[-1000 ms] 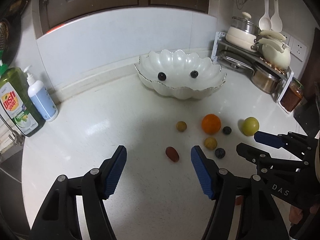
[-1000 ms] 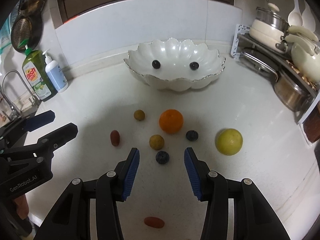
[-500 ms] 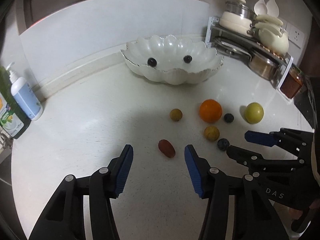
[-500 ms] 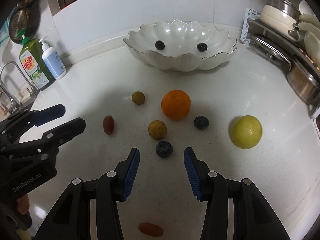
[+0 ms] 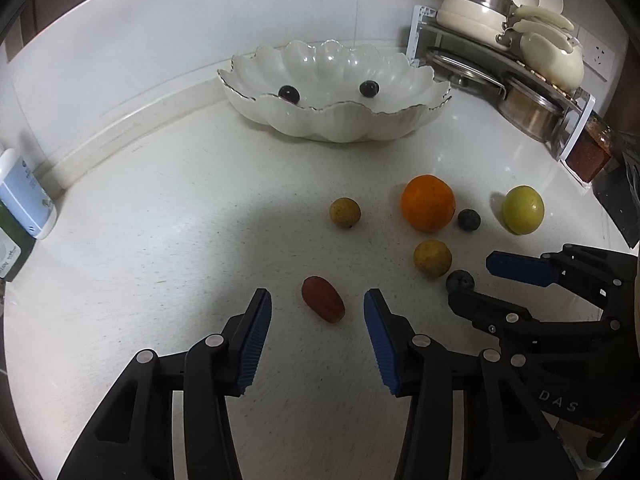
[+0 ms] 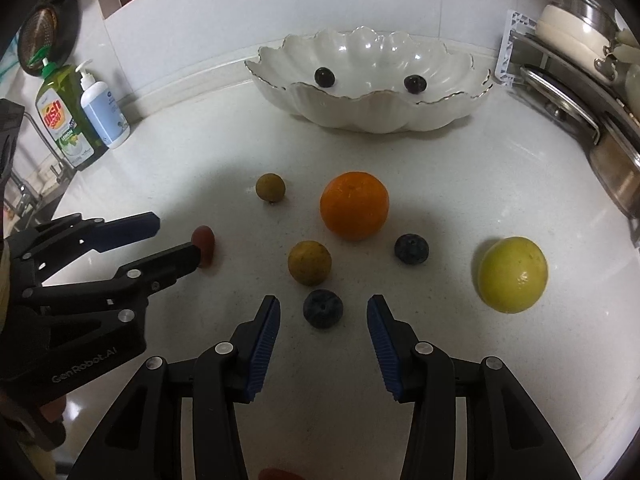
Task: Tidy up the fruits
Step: 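Grasp the red oval fruit with the left tool while the right tool grasps a dark blueberry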
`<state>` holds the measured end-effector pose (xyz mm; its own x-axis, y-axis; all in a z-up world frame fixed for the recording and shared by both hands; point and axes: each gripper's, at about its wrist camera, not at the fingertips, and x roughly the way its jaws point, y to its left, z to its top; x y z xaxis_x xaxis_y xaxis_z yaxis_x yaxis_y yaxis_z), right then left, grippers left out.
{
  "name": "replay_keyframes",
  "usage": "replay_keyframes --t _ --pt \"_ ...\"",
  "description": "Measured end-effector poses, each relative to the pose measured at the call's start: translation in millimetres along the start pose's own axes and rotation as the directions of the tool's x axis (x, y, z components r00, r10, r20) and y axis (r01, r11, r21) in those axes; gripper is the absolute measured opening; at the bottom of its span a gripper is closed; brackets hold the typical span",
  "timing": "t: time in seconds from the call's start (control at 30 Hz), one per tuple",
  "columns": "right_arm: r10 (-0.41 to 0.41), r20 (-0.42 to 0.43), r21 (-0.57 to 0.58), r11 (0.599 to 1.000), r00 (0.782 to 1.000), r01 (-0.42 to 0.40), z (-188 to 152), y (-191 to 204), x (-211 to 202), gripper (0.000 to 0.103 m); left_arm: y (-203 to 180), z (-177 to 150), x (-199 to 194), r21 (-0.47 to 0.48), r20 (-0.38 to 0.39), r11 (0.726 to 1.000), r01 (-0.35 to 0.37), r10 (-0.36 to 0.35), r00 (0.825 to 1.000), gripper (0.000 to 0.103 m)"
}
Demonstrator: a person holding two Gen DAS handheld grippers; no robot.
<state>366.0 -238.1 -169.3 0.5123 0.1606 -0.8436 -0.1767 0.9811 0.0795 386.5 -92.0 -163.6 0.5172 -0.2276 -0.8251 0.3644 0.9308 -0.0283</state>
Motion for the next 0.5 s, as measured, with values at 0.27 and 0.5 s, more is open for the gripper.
replay_keyframes --t 0.27,0.5 --pt "0.019 -0.014 0.009 1.0 1.0 -0.019 0.8 -2.9 8.4 0.042 0.0 -1.1 13.1 -0.008 -0.029 1.0 -0.003 0.002 1.0 0.043" --pt "0.035 -0.026 0.012 0.999 0.999 -0.034 -0.4 -7.2 13.1 0.036 -4.3 0.4 21.8 -0.006 -0.049 1.0 -0.015 0.015 0.999 0.035"
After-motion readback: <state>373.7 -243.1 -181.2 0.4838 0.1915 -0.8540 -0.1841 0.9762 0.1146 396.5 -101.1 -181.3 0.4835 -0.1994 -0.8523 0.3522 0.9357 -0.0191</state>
